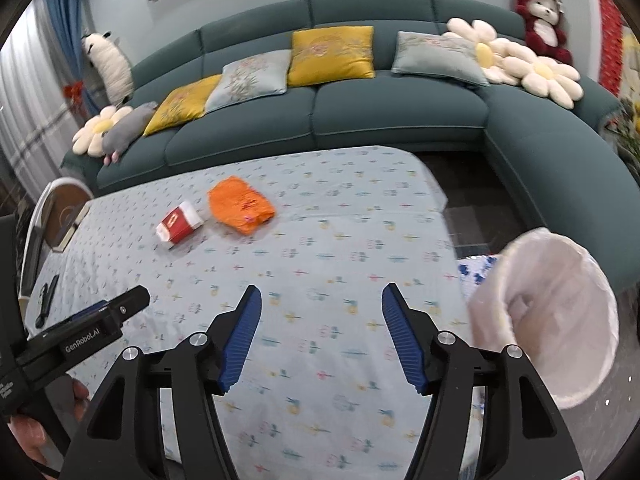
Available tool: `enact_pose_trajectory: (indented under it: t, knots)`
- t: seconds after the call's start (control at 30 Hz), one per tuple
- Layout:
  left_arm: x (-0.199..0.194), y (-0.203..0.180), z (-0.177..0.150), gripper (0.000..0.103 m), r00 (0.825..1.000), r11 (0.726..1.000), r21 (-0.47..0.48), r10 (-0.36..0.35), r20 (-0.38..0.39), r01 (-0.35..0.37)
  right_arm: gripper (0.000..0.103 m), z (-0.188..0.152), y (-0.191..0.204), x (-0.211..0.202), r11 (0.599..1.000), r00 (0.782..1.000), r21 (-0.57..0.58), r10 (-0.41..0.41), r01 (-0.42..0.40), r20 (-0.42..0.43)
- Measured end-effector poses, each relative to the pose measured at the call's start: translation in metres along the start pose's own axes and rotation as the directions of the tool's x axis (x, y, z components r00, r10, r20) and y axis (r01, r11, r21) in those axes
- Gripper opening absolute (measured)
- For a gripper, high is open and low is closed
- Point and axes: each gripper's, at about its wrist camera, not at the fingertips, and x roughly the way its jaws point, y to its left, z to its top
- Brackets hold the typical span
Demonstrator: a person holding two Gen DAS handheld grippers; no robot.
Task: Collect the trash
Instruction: 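Move both open tools back over the table, then grasp the second red-white cup with the left tool while the right tool grasps the orange bag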
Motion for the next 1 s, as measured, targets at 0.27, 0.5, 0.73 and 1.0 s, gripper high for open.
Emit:
enact_pose_trajectory:
  t: [0.27, 0.5, 0.73, 1.0]
  knots:
    - [0.035, 0.050, 0.042, 0.088, 0.999, 0.999, -0.006, 0.053, 0.004, -0.053, 0.064, 0.026, 0.051, 0.059, 0.998, 0.997, -0.035, 0.058, -0.060, -0.048]
    - [0.082, 0.082, 0.092, 0.091, 0.997, 0.996, -0.037, 0.076, -0.008, -0.076, 0.064, 0.057, 0.089, 0.134, 0.995, 0.992, -0.057, 0.076, -0.082, -0.099]
    - [0.141, 0.096, 0.125, 0.091, 0.995, 0.995, -0.060, 0.080, -0.054, -0.084, 0.064, 0.083, 0.102, 0.203, 0.997, 0.987, -0.023, 0.075, -0.079, -0.142]
    - [0.190, 0.090, 0.134, 0.091, 0.990, 0.996, -0.016, 0.086, -0.115, -0.088, 0.064, 0.088, 0.091, 0.262, 0.996, 0.975, 0.059, 0.073, -0.061, -0.212]
